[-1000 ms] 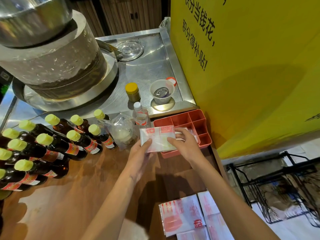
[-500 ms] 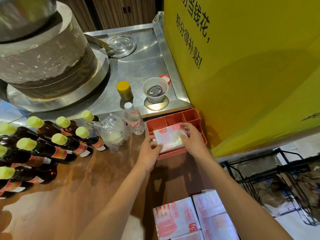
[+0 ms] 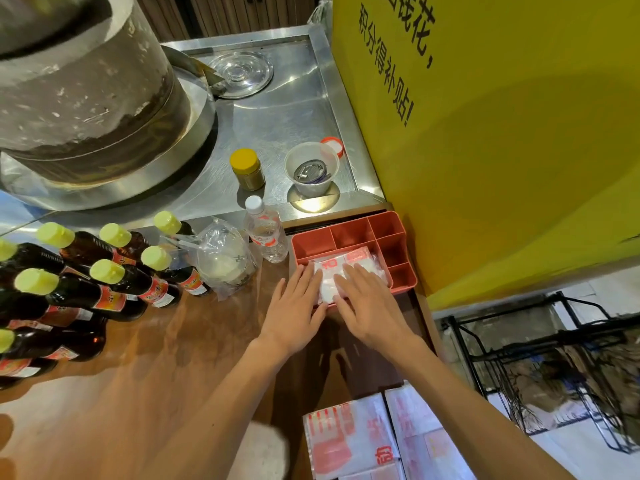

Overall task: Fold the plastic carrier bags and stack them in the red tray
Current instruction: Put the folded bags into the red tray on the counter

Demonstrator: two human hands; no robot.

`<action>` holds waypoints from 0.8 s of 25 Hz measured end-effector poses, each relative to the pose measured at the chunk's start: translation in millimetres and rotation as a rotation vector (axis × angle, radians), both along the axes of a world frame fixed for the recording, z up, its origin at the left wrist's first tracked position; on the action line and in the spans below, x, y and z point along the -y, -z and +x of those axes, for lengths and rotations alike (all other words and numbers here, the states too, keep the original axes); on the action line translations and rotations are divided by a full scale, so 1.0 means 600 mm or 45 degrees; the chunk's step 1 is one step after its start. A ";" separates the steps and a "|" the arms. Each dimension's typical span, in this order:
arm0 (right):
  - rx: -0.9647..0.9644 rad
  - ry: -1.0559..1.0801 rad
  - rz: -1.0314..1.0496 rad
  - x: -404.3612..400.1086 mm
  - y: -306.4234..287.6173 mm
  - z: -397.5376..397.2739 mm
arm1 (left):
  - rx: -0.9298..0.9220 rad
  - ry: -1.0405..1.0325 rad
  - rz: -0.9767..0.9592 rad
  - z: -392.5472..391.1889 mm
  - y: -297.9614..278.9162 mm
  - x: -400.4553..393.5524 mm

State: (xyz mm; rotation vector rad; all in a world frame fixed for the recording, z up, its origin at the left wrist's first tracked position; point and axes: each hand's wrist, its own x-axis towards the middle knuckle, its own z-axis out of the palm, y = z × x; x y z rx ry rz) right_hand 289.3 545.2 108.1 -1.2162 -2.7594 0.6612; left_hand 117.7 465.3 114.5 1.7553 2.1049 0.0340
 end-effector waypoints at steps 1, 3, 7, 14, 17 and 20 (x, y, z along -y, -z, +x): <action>0.092 -0.031 -0.045 0.000 0.004 0.003 | -0.029 0.024 -0.022 -0.002 0.003 0.001; 0.215 -0.036 -0.070 -0.003 0.011 0.004 | -0.065 0.053 -0.067 -0.009 0.011 0.002; 0.423 -0.061 -0.167 -0.032 0.000 -0.009 | -0.087 0.087 -0.100 -0.015 0.016 0.003; 0.792 -0.100 -0.668 -0.086 -0.025 -0.049 | -0.139 0.101 -0.158 -0.014 0.011 -0.001; 0.711 0.031 -0.774 -0.092 -0.033 -0.051 | -0.139 0.116 -0.204 -0.013 -0.008 -0.002; 0.432 -0.084 -0.455 -0.061 -0.051 -0.024 | -0.124 0.086 -0.156 -0.008 -0.028 0.023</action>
